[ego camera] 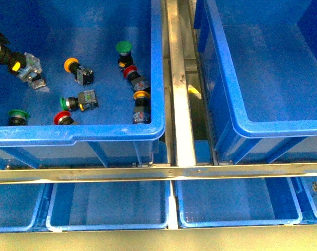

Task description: Pick red and yellow buttons and place in box

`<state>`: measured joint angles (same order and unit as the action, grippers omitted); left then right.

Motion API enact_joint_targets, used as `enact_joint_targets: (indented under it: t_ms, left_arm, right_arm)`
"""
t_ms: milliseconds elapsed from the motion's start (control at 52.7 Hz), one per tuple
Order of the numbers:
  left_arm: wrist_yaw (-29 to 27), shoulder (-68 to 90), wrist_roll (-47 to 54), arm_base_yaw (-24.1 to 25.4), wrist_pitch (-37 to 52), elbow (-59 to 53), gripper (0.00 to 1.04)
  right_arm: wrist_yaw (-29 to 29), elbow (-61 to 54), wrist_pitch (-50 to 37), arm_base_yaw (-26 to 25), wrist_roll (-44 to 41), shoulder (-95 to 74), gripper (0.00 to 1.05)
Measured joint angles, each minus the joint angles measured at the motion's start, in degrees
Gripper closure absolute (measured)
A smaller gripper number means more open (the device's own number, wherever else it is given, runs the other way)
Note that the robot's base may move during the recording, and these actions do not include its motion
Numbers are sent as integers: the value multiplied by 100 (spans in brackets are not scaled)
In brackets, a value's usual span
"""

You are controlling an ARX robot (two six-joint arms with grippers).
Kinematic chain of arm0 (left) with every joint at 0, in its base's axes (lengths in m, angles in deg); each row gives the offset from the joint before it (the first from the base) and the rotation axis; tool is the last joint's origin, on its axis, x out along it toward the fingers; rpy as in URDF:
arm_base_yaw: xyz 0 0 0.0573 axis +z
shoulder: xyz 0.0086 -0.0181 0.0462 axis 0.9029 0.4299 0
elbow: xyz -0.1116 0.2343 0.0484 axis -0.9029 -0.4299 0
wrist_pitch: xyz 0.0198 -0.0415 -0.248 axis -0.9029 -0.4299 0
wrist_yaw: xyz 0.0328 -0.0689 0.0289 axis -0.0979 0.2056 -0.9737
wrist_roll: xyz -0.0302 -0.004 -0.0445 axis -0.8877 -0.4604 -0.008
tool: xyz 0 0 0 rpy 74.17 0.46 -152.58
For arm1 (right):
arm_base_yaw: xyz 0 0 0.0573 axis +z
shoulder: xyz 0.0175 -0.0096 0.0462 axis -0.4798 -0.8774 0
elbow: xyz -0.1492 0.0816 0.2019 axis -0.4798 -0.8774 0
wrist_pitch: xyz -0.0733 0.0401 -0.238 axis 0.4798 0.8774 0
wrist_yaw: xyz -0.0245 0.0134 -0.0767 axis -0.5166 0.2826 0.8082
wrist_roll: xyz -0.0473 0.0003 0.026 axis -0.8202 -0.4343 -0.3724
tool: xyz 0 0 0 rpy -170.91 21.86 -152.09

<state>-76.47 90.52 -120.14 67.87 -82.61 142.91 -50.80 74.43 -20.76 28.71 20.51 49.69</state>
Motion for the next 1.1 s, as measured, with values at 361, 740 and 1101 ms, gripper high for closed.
enact_joint_targets:
  t_ms: [361, 740, 1101]
  left_arm:
    - [990, -321, -1674, -1279, -243, 385, 70]
    - [1099, 328, -2304, -2647, -282, 1314, 70]
    - [1082, 1115, -2940, -3163, -37, 2133, 71]
  right_arm:
    - [2, 0, 0, 0, 0, 0, 7]
    - [2, 0, 0, 0, 0, 0, 7]
    - [2, 0, 0, 0, 0, 0, 7]
